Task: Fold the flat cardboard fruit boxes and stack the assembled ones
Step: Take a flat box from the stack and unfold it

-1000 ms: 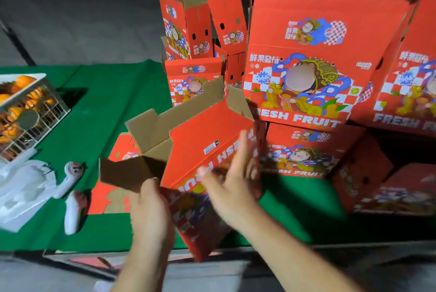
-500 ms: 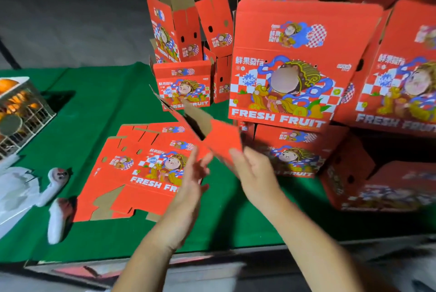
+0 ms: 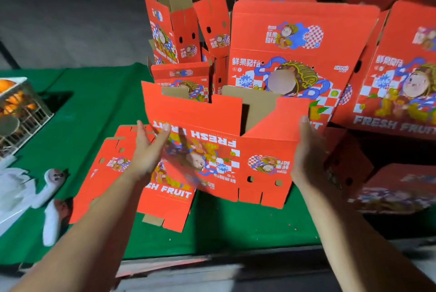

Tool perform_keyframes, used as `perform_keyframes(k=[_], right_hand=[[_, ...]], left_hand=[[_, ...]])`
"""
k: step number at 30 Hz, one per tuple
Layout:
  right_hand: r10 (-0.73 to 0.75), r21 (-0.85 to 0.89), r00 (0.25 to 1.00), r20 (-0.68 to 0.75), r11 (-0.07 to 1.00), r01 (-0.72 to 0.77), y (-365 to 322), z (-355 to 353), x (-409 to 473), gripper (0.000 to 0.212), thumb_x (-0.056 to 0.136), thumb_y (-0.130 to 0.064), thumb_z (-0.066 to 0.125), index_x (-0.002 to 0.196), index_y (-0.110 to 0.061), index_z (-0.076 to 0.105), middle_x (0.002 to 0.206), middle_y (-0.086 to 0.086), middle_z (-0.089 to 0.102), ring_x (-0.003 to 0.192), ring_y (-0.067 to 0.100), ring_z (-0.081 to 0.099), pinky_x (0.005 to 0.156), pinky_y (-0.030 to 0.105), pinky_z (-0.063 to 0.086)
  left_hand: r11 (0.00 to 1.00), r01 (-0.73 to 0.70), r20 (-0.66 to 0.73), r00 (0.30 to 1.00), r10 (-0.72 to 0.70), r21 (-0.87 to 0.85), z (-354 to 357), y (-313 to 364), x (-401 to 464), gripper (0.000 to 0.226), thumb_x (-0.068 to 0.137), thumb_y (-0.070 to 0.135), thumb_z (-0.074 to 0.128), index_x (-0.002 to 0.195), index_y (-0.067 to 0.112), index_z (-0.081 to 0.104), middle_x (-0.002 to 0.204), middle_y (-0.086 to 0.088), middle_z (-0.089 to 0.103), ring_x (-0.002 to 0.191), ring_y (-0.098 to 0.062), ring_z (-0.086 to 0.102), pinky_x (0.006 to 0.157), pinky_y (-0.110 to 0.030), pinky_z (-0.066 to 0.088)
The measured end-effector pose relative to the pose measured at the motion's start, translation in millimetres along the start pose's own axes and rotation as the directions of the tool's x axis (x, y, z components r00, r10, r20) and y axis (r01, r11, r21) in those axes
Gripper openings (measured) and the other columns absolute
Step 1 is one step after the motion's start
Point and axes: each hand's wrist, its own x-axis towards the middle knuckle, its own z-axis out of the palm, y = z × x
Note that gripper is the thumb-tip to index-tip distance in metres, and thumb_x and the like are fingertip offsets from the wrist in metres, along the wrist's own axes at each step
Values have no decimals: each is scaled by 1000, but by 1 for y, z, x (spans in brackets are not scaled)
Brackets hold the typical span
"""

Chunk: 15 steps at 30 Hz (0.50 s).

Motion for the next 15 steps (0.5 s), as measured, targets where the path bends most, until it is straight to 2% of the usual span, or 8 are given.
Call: perform_keyframes(k=[1, 3, 5, 7, 9, 11, 13, 15], right_hand=[[46, 77, 999, 20, 996, -47, -1, -1, 3, 22, 99, -35, 56, 99, -19, 72, 111, -5, 74, 111, 12, 67, 100, 32, 49], [89, 99, 996, 14, 991, -90, -5, 2, 8, 22, 103, -29, 55, 104, -14, 72, 104, -8, 76, 106, 5, 69, 96, 25, 51], [-15, -145, 1000, 9, 989, 16, -7, 8, 9, 39, 104, -37, 46, 112, -7, 70, 94, -14, 71, 96, -3, 67, 87, 12, 46], [-51, -357, 994, 98, 930, 83, -4, 16, 3, 62, 95, -59, 37, 128, -13, 64, 119, -2, 68, 117, 12, 60, 100, 26, 43], [36, -368, 975, 218, 928, 48, 2, 24, -8, 75, 89, -74, 34, 146, -28, 48, 149, -3, 50, 133, 7, 44, 112, 29, 33], [132, -341, 958, 253, 939, -39, 6, 32, -14, 80, 83, -87, 34, 149, -41, 38, 152, -11, 40, 135, 3, 37, 115, 30, 25], [277, -422, 942, 192, 889, -176, 6, 34, -4, 86, 77, -91, 34, 144, -38, 40, 150, 0, 46, 136, 21, 44, 117, 47, 32], [417, -539, 875, 245, 809, -235, 1, 30, 4, 83, 82, -87, 41, 147, -36, 39, 151, 3, 47, 137, 26, 47, 118, 51, 35]], left_hand=[[998, -57, 34, 998, 58, -22, -1, 0, 2, 73, 88, 58, 68, 150, 38, 36, 152, 26, 48, 139, 9, 41, 118, -30, 31], [993, -107, 44, 993, 109, -38, -4, -1, -2, 48, 95, 44, 66, 138, 32, 48, 135, 16, 64, 125, 4, 58, 109, -30, 44], [995, -103, 16, 995, 103, 6, -3, -1, -15, 53, 85, 55, 73, 126, 30, 51, 122, 10, 68, 109, 7, 64, 102, -30, 52], [985, -146, 124, 983, 134, 92, 5, 3, -34, 60, 82, 60, 76, 130, 33, 50, 122, 13, 67, 114, 1, 64, 96, -22, 52], [965, -216, 237, 955, 177, 147, 22, -4, -52, 73, 87, 48, 76, 147, 28, 41, 139, 9, 60, 131, -10, 56, 106, -22, 45], [971, -215, 110, 973, 204, 106, 29, -14, -71, 84, 84, 39, 82, 151, 23, 32, 145, 5, 55, 137, -12, 52, 111, -25, 43], [984, -160, -90, 982, 167, 84, 17, -31, -85, 98, 73, 38, 89, 148, 19, 28, 144, -2, 53, 134, -14, 55, 111, -28, 45], [972, -101, -223, 963, 149, 213, -1, -41, -94, 120, 65, 42, 96, 153, 12, 20, 154, -14, 40, 143, -23, 44, 121, -45, 34]])
